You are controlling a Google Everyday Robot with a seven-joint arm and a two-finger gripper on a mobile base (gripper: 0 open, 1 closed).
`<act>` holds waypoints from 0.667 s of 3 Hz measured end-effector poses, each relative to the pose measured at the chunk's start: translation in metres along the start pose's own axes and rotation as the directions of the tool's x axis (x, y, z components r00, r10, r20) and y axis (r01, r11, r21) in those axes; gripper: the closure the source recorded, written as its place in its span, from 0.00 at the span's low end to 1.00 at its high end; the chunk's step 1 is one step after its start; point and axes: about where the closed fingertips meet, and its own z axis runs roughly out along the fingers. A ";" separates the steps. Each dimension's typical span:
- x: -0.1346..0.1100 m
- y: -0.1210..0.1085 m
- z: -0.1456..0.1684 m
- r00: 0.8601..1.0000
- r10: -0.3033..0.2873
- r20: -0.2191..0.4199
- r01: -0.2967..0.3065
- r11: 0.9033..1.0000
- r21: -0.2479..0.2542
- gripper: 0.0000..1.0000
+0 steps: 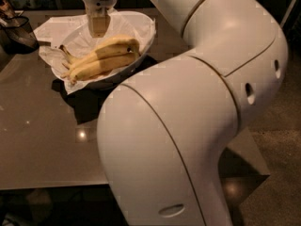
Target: Pick banana from white bowl
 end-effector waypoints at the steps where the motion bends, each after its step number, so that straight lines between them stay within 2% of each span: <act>1: -0.001 -0.002 0.002 1.000 -0.004 0.002 0.004 1.000 0.004 0.35; 2: -0.003 -0.003 0.010 1.000 -0.009 0.010 0.009 1.000 -0.013 0.12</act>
Offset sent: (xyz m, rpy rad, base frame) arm -0.0009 0.0051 -0.0137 -0.0163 0.0553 0.0282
